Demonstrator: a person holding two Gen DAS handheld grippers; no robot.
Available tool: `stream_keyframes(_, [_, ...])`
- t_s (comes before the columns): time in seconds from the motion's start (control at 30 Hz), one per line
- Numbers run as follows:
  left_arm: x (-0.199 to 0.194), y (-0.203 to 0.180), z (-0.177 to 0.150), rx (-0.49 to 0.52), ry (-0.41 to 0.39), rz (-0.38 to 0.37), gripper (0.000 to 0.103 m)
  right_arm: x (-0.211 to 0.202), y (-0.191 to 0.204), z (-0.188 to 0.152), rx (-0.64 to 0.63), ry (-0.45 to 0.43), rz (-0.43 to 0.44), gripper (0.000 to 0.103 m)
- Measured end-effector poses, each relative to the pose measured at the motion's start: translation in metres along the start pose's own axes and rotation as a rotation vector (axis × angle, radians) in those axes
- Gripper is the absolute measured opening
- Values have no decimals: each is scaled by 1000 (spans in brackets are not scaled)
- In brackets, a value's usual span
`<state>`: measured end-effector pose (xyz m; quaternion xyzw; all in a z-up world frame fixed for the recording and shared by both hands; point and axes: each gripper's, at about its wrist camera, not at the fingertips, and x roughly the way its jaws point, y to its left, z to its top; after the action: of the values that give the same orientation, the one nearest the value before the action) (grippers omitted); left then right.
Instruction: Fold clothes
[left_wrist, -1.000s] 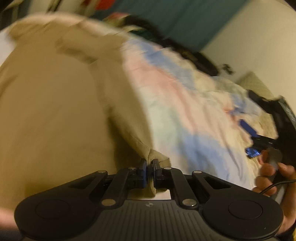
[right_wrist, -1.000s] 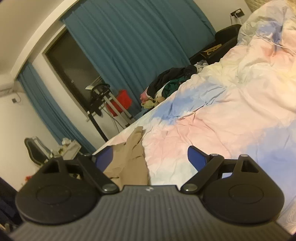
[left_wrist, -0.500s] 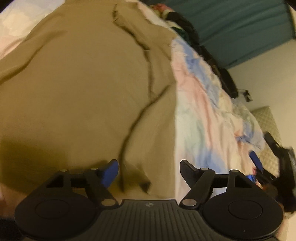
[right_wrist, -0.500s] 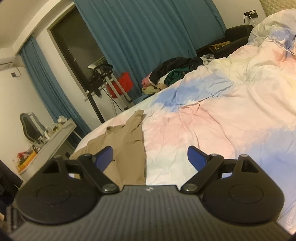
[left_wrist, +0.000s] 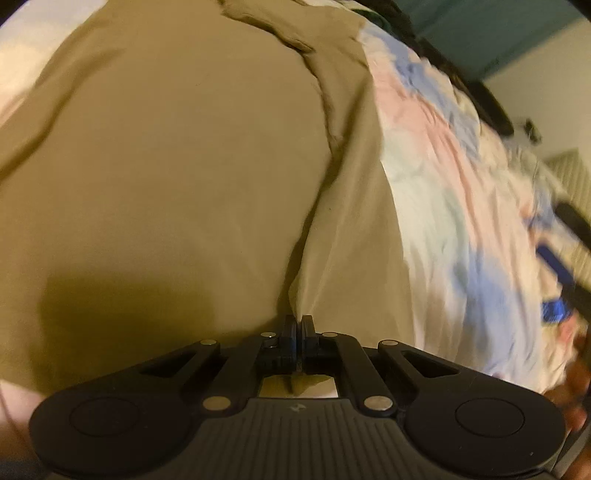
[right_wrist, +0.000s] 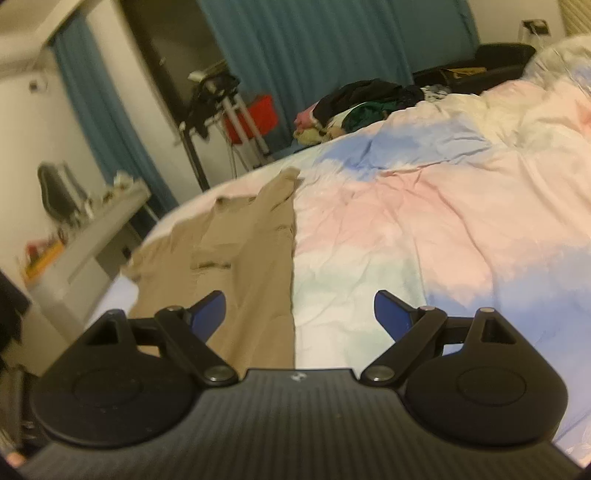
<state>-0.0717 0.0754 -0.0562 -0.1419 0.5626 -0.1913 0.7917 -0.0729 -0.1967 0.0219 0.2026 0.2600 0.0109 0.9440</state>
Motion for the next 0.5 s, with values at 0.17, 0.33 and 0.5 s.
stream_keyframes(0.17, [-24,0,1,0,-26,0,30,10,17,17,22,4,22,88])
stream_keyframes(0.33, [-31,11,51,-63,-82,-18,73,33,29,35,55,-20,24,88])
stream_keyframes(0.5, [19,26,158,-222,-207,-36,78,69,10,22,186,-93,-47,88])
